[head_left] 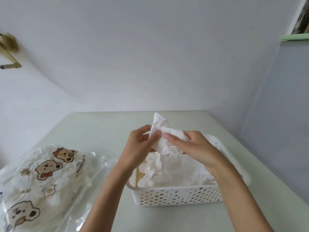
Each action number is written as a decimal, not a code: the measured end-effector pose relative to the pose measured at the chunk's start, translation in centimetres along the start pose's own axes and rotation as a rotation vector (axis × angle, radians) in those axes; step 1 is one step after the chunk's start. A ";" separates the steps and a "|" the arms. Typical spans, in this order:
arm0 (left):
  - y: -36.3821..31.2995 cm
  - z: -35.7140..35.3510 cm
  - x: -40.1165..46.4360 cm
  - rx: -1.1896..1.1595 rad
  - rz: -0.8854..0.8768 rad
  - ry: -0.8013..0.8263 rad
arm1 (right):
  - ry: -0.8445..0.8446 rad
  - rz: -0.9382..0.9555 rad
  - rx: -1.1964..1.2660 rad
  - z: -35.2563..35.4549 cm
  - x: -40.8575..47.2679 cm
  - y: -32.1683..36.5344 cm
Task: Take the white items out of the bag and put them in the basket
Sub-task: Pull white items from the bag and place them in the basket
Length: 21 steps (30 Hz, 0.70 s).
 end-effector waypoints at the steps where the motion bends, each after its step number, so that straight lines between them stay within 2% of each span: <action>1: 0.1 0.2 0.1 -0.023 0.003 -0.008 | -0.020 0.000 0.020 0.2 0.0 -0.3; 4: 0.0 1.2 0.7 -0.048 0.009 -0.012 | -0.105 0.026 0.121 1.0 -0.1 0.0; 7: 0.0 1.8 0.6 -0.031 0.090 0.095 | -0.251 0.075 0.139 2.7 -0.1 0.1; 11: 0.7 2.1 0.1 0.180 0.212 0.224 | -0.347 0.106 0.174 4.1 -0.2 0.3; 13: 0.8 2.6 0.3 0.356 0.194 0.202 | -0.320 0.131 0.154 4.4 -0.4 0.5; 16: 0.4 3.4 0.2 0.613 0.121 0.137 | -0.182 0.120 0.074 3.9 -0.5 0.7; 18: -0.6 2.9 -0.3 0.627 0.049 0.219 | -0.105 0.128 0.040 3.5 -0.7 0.9; 21: -2.0 1.0 -1.0 0.493 -0.030 0.392 | 0.011 0.147 -0.017 2.5 -0.9 1.6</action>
Point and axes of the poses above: each hand's wrist, its own x-axis towards the middle knuckle, its own z-axis out of the back of the hand, y = z × x, the point moved 5 cm from there along x, towards the middle knuckle, and after that the axes turned 6 degrees about y, right-handed, at the moved point
